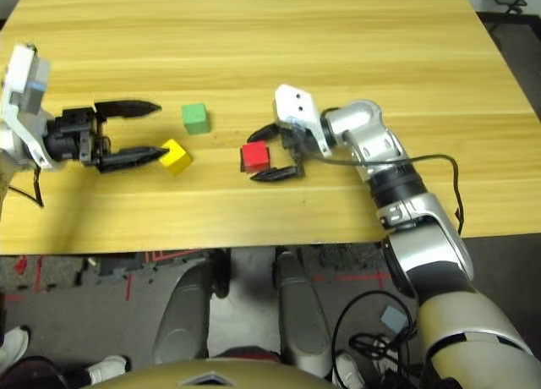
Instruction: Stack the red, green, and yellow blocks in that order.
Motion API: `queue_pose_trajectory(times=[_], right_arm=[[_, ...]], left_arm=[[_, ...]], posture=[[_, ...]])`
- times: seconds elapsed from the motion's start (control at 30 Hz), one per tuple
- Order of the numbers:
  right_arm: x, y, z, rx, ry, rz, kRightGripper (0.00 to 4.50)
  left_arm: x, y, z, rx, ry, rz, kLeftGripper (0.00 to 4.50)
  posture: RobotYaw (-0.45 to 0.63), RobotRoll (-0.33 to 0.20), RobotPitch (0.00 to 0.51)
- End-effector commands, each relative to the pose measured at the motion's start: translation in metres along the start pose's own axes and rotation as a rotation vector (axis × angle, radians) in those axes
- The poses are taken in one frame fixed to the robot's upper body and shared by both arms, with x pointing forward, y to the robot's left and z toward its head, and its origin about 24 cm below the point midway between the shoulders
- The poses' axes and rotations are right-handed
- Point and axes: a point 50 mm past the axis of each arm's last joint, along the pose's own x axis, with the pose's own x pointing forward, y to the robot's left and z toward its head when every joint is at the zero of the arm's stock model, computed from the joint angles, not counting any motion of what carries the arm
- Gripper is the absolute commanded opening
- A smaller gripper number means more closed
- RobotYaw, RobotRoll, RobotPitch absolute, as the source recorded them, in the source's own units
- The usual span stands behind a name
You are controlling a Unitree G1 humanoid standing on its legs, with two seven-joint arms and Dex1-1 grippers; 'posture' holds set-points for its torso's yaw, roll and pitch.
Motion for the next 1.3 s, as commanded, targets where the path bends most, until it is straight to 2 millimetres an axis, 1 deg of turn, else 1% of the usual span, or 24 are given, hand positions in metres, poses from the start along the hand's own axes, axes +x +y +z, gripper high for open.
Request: queue_pose_trajectory(times=[0.03,0.13,0.23,0.3,0.47,0.57,0.73,0.87,1.07,1.17,1.3], right_arm=[[-0.028,-0.004,0.024,-0.032,-0.027,0.004,4.47],[-0.045,-0.003,0.036,-0.048,-0.003,-0.003,4.47],[-0.056,0.001,0.043,-0.040,0.014,-0.010,4.47],[-0.058,0.004,0.047,-0.035,0.010,-0.007,4.47],[-0.055,0.012,0.054,-0.036,-0.013,0.004,4.47],[-0.054,0.017,0.055,-0.026,-0.024,-0.004,4.47],[-0.055,0.019,0.056,-0.020,-0.024,-0.021,4.47],[-0.055,0.021,0.057,-0.017,-0.021,-0.030,4.47],[-0.054,0.022,0.056,-0.014,-0.026,-0.034,4.47],[-0.052,0.022,0.057,-0.017,-0.033,-0.029,4.47],[-0.050,0.021,0.058,-0.019,-0.037,-0.026,4.47]], left_arm=[[0.006,0.006,0.004,0.041,0.039,-0.045,4.50],[0.015,0.011,0.000,0.032,0.088,-0.105,4.50],[0.027,0.017,-0.010,0.004,0.132,-0.133,4.50],[0.036,0.022,-0.015,-0.018,0.161,-0.133,4.50],[0.062,0.040,-0.020,0.015,0.170,-0.091,4.50],[0.072,0.048,-0.024,0.005,0.204,-0.094,4.50],[0.074,0.052,-0.030,0.014,0.275,-0.127,4.50],[0.070,0.054,-0.036,0.041,0.346,-0.143,4.50],[0.068,0.059,-0.036,0.101,0.405,-0.124,4.50],[0.067,0.063,-0.037,0.122,0.432,-0.084,4.50],[0.067,0.063,-0.042,0.124,0.455,-0.083,4.50]], posture=[[0.04,-0.174,0.290],[0.03,-0.172,0.285],[0.00,-0.167,0.278],[-0.02,-0.163,0.275],[-0.05,-0.155,0.268],[-0.07,-0.149,0.266],[-0.08,-0.146,0.265],[-0.09,-0.142,0.265],[-0.09,-0.140,0.265],[-0.08,-0.139,0.266],[-0.08,-0.139,0.266]])
